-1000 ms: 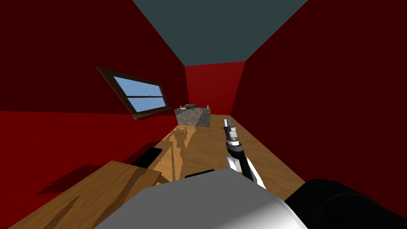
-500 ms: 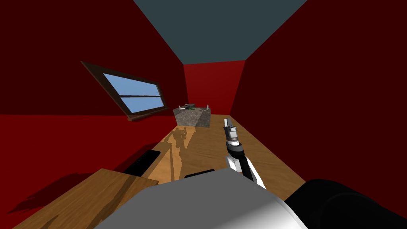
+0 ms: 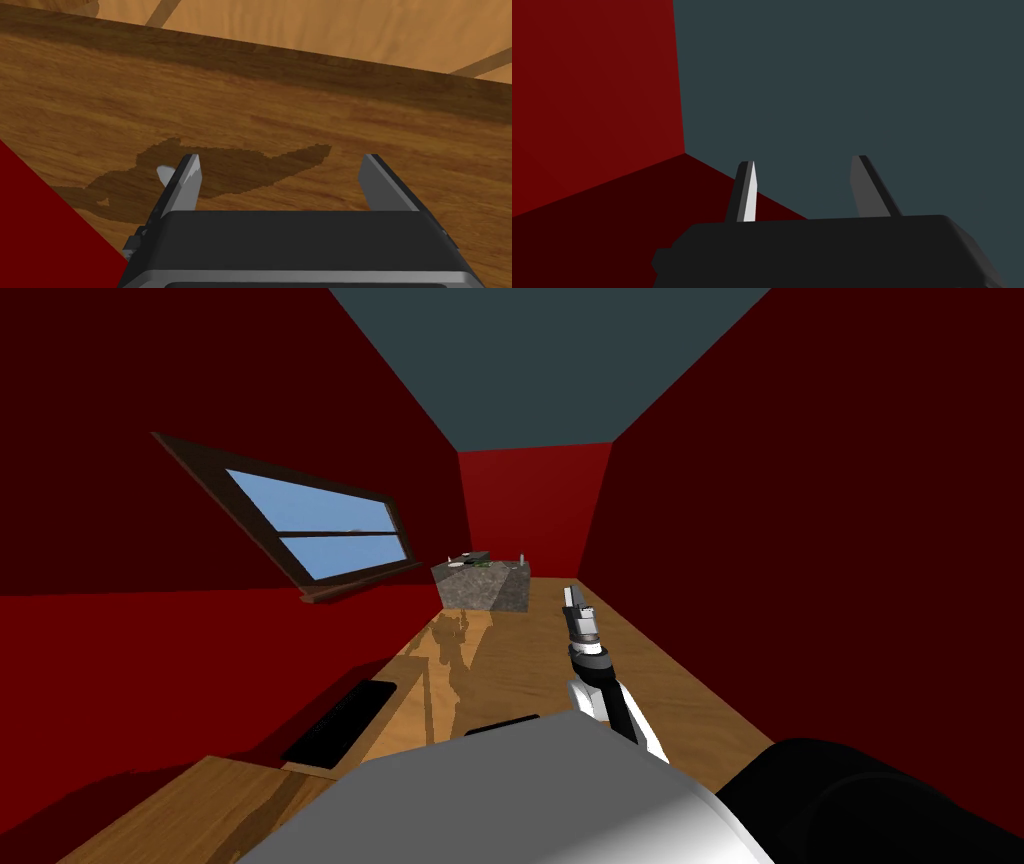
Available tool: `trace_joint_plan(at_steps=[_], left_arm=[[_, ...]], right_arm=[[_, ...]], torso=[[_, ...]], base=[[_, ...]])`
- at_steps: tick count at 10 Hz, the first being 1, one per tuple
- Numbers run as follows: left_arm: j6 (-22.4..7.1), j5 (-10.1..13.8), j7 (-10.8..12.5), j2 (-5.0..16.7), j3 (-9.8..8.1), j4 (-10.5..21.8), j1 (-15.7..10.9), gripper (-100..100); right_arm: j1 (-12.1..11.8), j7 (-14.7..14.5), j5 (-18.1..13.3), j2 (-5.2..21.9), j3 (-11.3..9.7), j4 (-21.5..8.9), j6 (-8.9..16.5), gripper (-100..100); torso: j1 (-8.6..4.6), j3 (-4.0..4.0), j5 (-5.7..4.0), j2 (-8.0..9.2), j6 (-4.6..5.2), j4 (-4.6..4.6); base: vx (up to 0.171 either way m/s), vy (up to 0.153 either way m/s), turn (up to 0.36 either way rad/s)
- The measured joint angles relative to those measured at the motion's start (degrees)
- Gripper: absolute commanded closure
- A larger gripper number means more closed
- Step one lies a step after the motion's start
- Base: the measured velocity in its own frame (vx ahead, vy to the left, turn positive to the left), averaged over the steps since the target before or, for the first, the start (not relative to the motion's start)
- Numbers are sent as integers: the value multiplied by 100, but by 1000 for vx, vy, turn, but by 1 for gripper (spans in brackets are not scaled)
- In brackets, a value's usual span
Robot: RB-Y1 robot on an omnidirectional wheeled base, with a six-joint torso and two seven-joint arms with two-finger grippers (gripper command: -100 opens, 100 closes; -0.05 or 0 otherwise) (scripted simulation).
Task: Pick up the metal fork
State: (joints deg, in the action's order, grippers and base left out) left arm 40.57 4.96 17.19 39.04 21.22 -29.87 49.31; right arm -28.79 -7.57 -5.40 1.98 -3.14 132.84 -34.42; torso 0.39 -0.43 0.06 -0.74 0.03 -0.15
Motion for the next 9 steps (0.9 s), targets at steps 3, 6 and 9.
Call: trace_joint_plan(at_steps=[3,6,9], left_arm=[[-101,-19,36,146,236,348,-185,-100],[-154,-50,55,180,428,593,-368,-100],[-227,-96,70,155,632,799,-573,-100]], right_arm=[[0,0,0,0,0,0,0,0],[1,0,0,-1,0,0,0,0],[2,0,0,0,0,0,0,0]], torso=[[-6,0,2,4,-2,-1],[-22,22,-3,42,-4,7],[-9,30,-1,54,-4,11]], base=[[186,109,-41],[92,70,-18],[62,97,-3]])
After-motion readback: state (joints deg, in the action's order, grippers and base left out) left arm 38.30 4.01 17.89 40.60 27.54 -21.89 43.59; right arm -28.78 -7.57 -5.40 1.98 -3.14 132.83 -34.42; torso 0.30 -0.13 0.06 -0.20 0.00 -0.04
